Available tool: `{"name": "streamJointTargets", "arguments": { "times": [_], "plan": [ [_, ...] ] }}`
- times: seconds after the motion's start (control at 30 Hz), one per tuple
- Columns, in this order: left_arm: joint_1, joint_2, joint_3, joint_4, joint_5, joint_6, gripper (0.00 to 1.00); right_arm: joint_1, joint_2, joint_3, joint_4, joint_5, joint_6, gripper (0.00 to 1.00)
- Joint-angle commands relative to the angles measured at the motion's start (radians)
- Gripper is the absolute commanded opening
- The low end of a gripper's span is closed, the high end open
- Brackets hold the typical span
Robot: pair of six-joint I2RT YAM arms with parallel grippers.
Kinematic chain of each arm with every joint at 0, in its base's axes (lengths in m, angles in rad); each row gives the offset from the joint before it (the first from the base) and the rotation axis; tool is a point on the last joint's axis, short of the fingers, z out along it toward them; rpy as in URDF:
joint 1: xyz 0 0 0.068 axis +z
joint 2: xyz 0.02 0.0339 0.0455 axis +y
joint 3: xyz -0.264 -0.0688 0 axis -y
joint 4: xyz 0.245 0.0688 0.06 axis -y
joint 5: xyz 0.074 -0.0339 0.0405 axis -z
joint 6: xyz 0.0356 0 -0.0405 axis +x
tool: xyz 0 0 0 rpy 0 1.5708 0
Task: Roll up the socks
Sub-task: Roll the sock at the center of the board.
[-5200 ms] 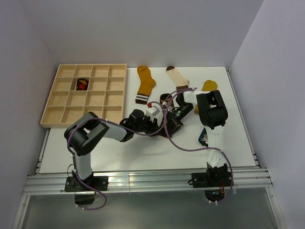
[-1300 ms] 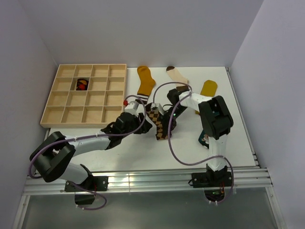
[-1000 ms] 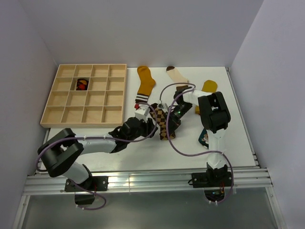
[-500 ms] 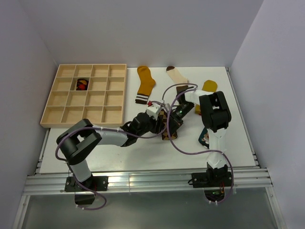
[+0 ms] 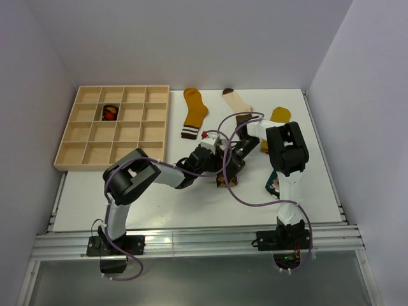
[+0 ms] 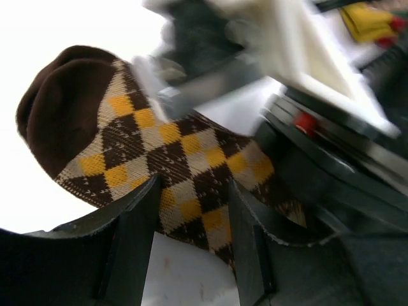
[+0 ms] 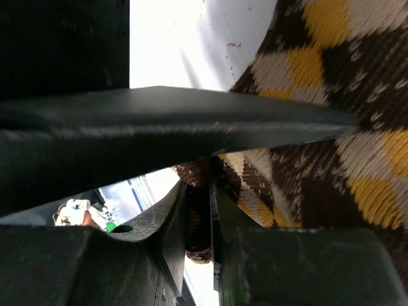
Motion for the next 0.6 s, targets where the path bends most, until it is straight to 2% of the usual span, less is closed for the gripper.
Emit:
{"name": "streamJointTargets", "arguments": {
  "times": [0.0,0.2,0.43,0.57],
  "plan": [
    [0.03,0.018,0.053,-0.053,-0.041,-0.102,0.53,-0.006,0.005,0.018,0.008,0.017,0.02,0.1],
    [0.111,-0.019,-0.025,-0.101,-0.02,-0.203,0.51,-0.012,-0.015,0.004,-0.019,0.025,0.046,0.1],
    [0.128,-0.041,-0.057,-0.107,0.027,-0.191,0.5,-0.015,0.008,0.022,0.02,0.09,0.129,0.1],
    [0.128,-0.038,-0.06,-0.089,0.052,-0.185,0.48,-0.016,0.068,0.093,0.024,0.123,0.201,0.1]
  ]
}}
